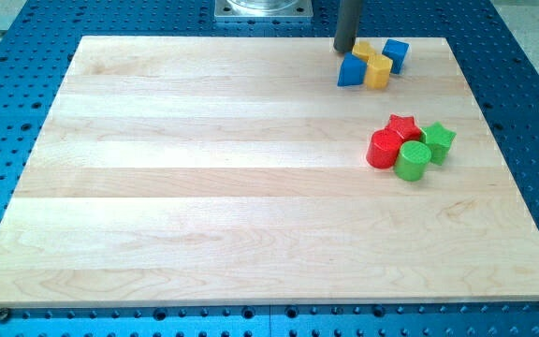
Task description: Slightly move the yellow blocks downwards
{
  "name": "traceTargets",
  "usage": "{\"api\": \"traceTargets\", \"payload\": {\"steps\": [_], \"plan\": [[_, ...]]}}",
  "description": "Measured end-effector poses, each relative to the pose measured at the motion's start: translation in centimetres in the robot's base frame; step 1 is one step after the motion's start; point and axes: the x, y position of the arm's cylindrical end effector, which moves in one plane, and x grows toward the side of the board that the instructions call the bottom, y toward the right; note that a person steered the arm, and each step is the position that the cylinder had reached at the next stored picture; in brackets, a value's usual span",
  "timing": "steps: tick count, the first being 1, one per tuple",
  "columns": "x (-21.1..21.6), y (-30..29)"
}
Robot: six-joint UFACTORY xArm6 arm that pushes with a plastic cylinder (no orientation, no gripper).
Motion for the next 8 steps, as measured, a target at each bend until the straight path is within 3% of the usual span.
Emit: {"api": "traceTargets", "payload": {"steps": [8], "plan": [[0.6, 1.6]]}}
